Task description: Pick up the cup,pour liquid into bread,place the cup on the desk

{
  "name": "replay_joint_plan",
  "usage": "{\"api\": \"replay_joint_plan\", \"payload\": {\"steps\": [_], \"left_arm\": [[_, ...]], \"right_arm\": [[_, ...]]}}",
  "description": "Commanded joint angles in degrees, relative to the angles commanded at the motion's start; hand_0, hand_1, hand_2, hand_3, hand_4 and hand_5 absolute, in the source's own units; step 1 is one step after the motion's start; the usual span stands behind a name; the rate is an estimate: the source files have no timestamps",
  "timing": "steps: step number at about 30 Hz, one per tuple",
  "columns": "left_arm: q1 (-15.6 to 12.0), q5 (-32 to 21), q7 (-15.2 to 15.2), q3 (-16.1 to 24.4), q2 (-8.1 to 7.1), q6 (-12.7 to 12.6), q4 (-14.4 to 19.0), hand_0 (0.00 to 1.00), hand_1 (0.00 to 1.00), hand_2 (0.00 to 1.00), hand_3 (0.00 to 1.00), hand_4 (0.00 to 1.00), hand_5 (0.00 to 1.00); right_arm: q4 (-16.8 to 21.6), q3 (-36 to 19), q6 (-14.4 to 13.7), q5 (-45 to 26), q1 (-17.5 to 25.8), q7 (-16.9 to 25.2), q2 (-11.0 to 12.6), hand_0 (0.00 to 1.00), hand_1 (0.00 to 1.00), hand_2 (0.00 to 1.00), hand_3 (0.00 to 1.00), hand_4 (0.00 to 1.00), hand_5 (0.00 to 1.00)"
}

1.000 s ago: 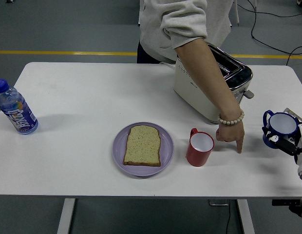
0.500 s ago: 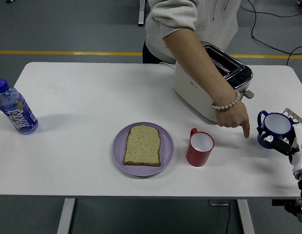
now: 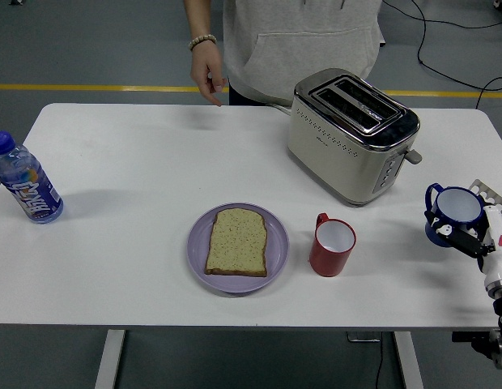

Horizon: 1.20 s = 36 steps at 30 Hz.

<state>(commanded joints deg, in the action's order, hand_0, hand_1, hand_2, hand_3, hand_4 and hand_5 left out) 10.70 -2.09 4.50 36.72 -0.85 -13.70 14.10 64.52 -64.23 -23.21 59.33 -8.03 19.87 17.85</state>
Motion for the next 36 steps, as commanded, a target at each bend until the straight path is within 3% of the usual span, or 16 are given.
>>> {"api": "replay_joint_plan", "payload": {"steps": [23,36], "left_arm": [[0.5,-1.8,-0.5,-1.1,-0.23,0.1,0.1,0.69,0.756,0.773,0.611,0.396,0.998],[0.7,-1.9,-0.5,-1.2,-0.22,0.2,0.0,0.69,0.756,0.773,0.611,0.396,0.998]], "right_arm": [[-1.5,8.5,2.1,-1.9,-3.0,-0.2,-0.4,0.487,0.432,0.543,0.559,0.614,0.002],[-1.4,10.3,2.4,-3.0,-1.9,-0.3,-0.1,0.486,0.431,0.543,0.56,0.609,0.002]]}}
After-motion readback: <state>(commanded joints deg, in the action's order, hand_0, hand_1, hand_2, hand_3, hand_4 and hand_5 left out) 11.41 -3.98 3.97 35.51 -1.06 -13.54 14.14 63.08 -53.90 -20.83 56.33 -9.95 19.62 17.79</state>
